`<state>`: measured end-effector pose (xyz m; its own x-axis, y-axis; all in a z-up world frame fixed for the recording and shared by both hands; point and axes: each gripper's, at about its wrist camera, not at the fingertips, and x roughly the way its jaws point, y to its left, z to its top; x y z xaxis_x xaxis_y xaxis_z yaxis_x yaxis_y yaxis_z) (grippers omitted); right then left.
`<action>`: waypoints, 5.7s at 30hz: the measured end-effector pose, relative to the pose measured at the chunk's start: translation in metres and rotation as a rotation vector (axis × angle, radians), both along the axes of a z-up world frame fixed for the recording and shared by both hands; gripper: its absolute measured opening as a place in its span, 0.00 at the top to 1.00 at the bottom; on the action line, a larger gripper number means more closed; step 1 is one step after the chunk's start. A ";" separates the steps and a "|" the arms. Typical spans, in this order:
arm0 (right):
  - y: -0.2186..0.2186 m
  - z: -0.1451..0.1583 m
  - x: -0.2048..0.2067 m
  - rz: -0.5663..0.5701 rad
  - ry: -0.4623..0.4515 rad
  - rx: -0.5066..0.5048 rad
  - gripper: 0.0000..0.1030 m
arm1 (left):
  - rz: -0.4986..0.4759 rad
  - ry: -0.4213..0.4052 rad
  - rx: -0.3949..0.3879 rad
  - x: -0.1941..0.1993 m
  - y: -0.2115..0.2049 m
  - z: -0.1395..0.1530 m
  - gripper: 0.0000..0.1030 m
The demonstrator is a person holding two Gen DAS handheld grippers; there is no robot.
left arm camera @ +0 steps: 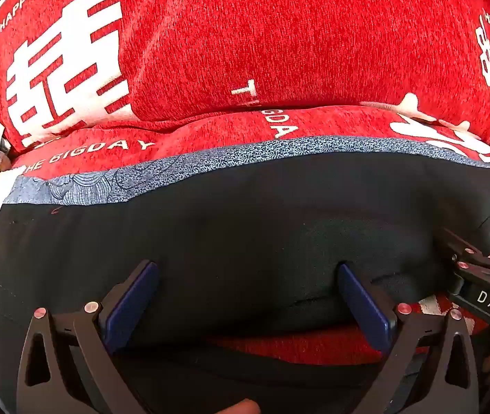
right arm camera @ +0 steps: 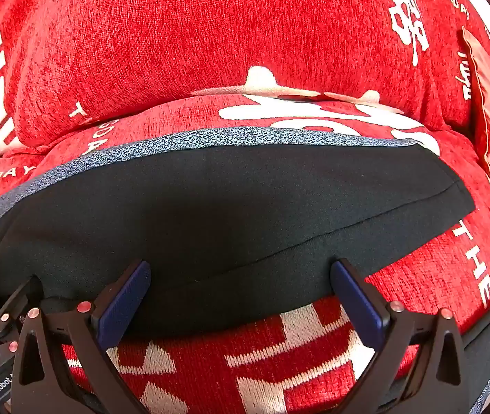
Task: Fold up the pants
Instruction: 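Move both open tools over the black trousers toward the patterned waistband, then close the right tool on the patterned waistband while the left tool grasps it too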
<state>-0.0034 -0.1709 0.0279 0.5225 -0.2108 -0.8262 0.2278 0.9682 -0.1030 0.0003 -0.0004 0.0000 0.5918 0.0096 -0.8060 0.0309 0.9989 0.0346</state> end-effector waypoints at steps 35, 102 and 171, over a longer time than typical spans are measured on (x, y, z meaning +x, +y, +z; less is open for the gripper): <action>0.213 0.071 -0.150 0.283 0.067 -0.128 0.00 | 0.141 0.156 0.002 -0.165 0.195 0.054 0.00; 0.210 0.013 -0.151 0.338 0.202 -0.125 0.00 | 0.156 0.276 -0.011 -0.125 0.209 0.008 0.00; 0.274 0.001 0.062 1.136 0.137 -0.029 0.96 | 0.403 0.402 -0.431 0.110 0.251 0.022 0.00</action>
